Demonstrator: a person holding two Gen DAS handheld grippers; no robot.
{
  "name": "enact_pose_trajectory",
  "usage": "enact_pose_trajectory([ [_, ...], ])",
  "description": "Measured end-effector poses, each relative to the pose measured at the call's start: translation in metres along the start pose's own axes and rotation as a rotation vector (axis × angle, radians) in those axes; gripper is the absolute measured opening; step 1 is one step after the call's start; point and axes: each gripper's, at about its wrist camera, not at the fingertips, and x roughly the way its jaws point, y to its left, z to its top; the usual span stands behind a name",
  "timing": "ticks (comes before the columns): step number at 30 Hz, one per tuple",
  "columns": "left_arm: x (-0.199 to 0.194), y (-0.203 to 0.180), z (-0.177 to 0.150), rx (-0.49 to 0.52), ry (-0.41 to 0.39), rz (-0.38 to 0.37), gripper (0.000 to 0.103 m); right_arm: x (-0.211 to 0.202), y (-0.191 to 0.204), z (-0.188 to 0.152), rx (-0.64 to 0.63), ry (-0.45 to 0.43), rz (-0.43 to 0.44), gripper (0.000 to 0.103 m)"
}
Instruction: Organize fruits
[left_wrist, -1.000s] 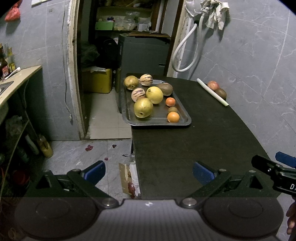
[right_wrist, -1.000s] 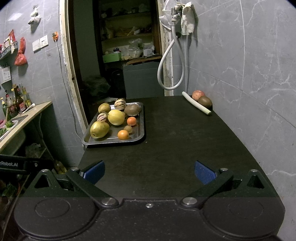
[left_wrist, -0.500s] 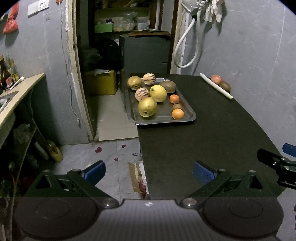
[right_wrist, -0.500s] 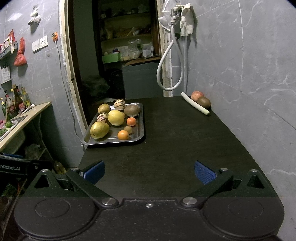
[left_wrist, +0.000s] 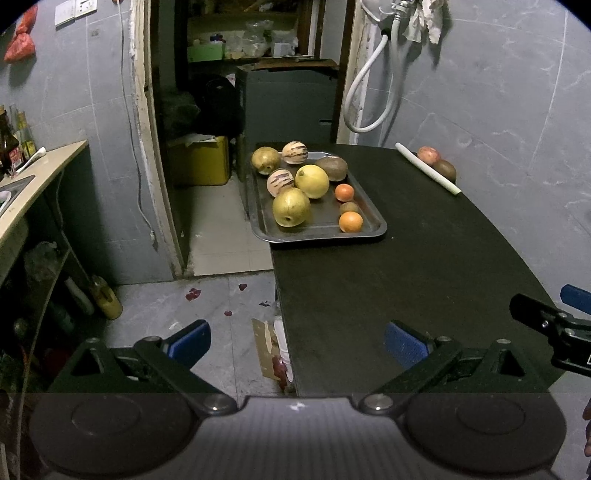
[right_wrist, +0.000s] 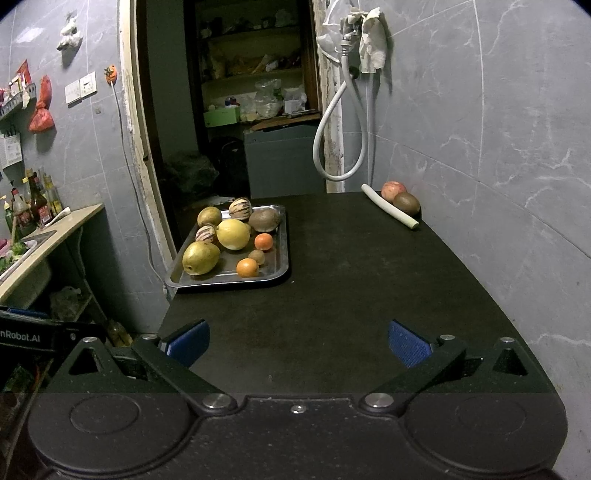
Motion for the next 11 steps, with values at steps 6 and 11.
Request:
enact_pose_trajectory([
  [6,-0.0009,0.0013,0.0012,-0.009,-0.005,0.006,0.102,-0.0007,0.0019,-0.0007,0.007,-0.007,0.002,0.102],
  [11,-0.0021,0.0026,0.0023,-0.018,-0.008,0.014,0.102,-0.0052,0.0025,-0.0012,0.011,-0.015,0.005,0.102],
])
